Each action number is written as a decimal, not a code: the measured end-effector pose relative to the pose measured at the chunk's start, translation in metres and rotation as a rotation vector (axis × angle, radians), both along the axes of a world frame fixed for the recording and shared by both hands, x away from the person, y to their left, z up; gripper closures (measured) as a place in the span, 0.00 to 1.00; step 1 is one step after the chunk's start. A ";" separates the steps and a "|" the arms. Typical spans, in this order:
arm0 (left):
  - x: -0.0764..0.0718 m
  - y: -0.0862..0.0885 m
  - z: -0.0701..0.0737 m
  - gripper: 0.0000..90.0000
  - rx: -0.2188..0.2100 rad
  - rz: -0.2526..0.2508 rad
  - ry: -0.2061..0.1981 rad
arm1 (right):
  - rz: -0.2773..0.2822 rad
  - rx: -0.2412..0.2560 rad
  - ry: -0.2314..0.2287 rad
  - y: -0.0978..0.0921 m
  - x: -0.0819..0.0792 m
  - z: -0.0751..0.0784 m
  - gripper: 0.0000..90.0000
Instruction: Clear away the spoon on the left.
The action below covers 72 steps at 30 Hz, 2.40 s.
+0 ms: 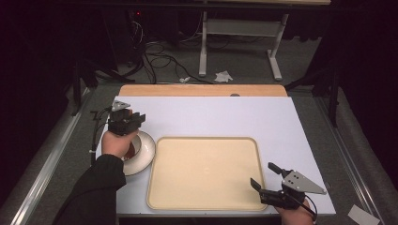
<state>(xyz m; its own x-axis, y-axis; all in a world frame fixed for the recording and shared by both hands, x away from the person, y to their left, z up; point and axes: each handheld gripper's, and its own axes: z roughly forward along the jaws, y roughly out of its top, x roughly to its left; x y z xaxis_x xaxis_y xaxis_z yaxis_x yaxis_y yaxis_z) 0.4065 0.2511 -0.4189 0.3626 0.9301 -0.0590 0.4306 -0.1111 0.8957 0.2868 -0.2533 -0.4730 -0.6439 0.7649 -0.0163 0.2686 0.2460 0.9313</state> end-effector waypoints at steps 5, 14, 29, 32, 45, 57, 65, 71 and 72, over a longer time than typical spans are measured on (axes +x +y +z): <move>0.015 0.003 -0.003 0.97 -0.019 0.007 0.034 | -0.001 0.002 0.001 0.000 0.000 0.000 0.19; 0.037 0.006 -0.014 1.00 -0.004 0.028 0.146 | 0.001 0.003 0.002 0.000 0.000 0.000 0.19; 0.052 0.010 -0.024 1.00 0.109 0.094 0.231 | 0.001 0.008 0.006 -0.001 0.001 -0.001 0.19; 0.052 0.020 -0.022 1.00 0.110 0.116 0.249 | -0.002 0.008 0.007 -0.001 0.001 -0.001 0.19; 0.042 0.056 -0.020 1.00 0.130 0.172 0.265 | -0.002 0.005 0.007 -0.001 0.001 -0.001 0.19; 0.020 0.086 -0.021 1.00 0.150 0.198 0.252 | -0.005 0.001 0.008 0.000 0.001 -0.001 0.19; -0.003 0.099 -0.025 1.00 0.155 0.194 0.230 | -0.003 0.001 0.006 0.000 0.001 -0.001 0.19; -0.020 0.106 -0.028 1.00 0.161 0.197 0.216 | -0.002 0.001 0.005 0.000 0.001 -0.001 0.19; -0.023 0.107 -0.028 1.00 0.159 0.197 0.214 | -0.003 -0.002 0.003 0.000 0.001 -0.001 0.19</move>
